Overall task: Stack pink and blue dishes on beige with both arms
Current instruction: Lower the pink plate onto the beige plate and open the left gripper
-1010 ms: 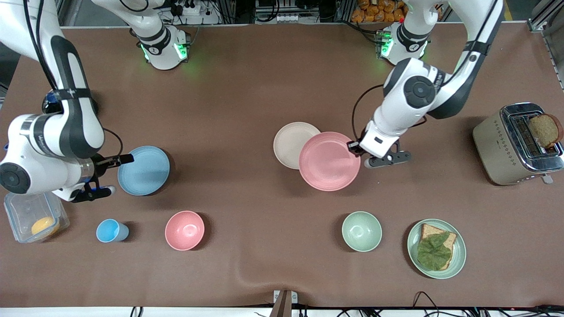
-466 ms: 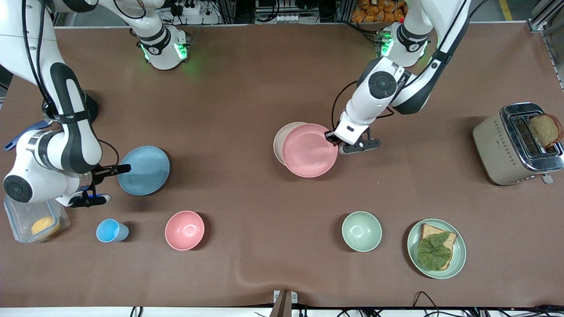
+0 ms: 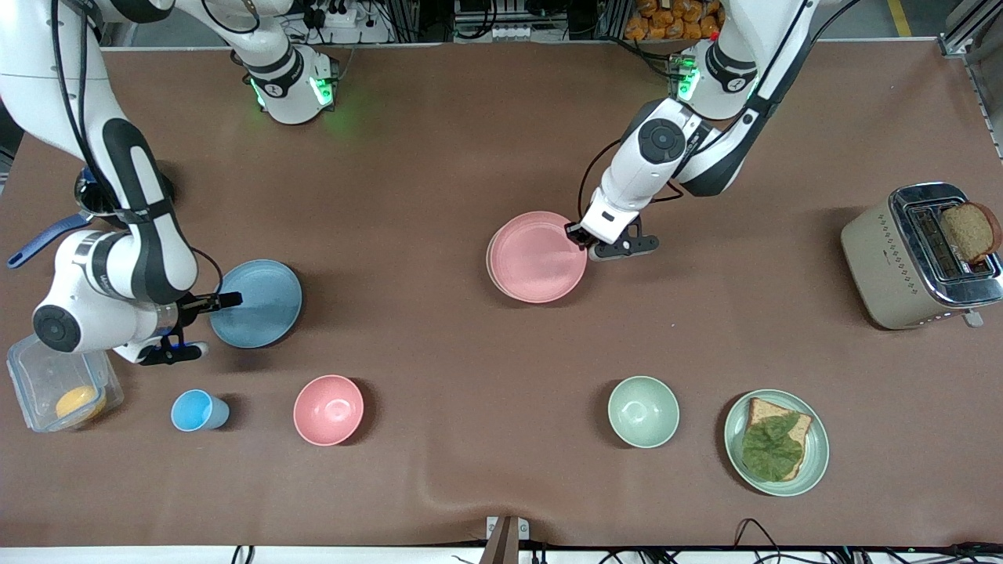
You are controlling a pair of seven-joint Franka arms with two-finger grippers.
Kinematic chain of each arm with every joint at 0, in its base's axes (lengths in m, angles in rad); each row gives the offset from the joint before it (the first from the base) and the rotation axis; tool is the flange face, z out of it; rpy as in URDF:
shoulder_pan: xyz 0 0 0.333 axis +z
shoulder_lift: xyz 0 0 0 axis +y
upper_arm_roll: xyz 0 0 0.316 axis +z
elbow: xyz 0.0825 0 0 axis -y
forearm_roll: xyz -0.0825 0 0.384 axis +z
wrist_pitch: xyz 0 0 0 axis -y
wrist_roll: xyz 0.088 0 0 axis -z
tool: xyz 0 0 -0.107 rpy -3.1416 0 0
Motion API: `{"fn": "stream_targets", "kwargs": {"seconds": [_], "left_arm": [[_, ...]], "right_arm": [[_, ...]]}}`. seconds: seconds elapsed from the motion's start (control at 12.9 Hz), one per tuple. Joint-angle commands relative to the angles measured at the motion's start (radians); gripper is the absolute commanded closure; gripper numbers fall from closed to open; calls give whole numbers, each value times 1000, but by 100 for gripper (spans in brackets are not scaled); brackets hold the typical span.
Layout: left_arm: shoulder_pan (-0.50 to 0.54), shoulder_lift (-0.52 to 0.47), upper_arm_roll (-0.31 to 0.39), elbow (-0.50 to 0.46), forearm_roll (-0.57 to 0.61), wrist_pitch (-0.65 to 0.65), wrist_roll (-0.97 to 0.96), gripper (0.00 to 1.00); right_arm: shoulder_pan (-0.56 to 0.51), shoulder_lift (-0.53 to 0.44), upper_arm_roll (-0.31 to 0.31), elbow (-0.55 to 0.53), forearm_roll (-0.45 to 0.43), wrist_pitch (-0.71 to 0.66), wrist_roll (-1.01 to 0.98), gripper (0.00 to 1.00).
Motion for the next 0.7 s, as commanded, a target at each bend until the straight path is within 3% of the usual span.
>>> {"fn": "stream_targets", "kwargs": {"seconds": [0.0, 0.62], "left_arm": [[-21, 12, 4, -10, -19, 30, -29, 100], [-33, 32, 4, -33, -14, 61, -31, 100]], "right_arm": [[-40, -17, 14, -51, 11, 43, -42, 0], [-54, 21, 14, -51, 14, 66, -53, 0]]}}
